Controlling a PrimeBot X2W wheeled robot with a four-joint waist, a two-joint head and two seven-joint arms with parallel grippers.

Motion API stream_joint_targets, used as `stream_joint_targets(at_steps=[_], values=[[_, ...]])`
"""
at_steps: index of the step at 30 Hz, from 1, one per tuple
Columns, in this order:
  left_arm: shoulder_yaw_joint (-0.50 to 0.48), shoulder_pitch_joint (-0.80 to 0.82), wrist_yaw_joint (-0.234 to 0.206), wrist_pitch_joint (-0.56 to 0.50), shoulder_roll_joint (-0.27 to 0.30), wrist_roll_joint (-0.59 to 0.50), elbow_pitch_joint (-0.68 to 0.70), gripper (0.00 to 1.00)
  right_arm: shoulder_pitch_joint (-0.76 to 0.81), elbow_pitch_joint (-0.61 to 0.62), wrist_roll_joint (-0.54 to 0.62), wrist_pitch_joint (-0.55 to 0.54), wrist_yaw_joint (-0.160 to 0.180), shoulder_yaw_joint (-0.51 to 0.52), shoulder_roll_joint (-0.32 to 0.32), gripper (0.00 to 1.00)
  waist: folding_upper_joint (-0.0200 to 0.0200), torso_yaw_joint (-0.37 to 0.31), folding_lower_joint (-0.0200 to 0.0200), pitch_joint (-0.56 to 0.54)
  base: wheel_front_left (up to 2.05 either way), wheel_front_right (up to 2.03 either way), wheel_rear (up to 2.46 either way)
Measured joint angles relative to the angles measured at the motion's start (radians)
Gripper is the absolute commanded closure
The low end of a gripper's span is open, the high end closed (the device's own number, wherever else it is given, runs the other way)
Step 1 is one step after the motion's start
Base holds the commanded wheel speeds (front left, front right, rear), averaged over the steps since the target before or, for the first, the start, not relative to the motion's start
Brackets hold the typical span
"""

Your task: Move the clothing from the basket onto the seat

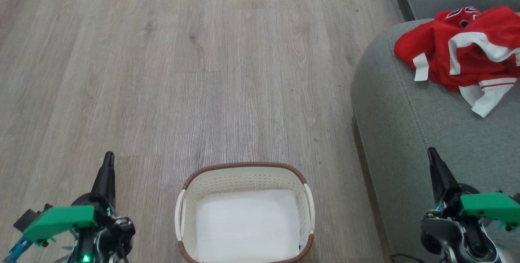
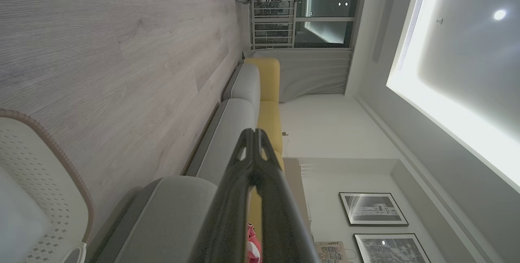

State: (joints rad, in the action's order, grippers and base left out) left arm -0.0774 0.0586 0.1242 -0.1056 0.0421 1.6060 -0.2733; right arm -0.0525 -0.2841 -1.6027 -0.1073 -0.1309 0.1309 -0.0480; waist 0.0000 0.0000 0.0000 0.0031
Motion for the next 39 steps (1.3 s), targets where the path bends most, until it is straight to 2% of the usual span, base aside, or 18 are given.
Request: stream_joint_targets(at_steps=[39], values=[[0.0,0.0,0.0,0.0,0.0,0.0,0.0,1.0,0.0,0.0,0.0,0.0,0.0,0.0,0.0,1.0,0.0,0.0,0.0,0.0,0.0,0.0,0.0]])
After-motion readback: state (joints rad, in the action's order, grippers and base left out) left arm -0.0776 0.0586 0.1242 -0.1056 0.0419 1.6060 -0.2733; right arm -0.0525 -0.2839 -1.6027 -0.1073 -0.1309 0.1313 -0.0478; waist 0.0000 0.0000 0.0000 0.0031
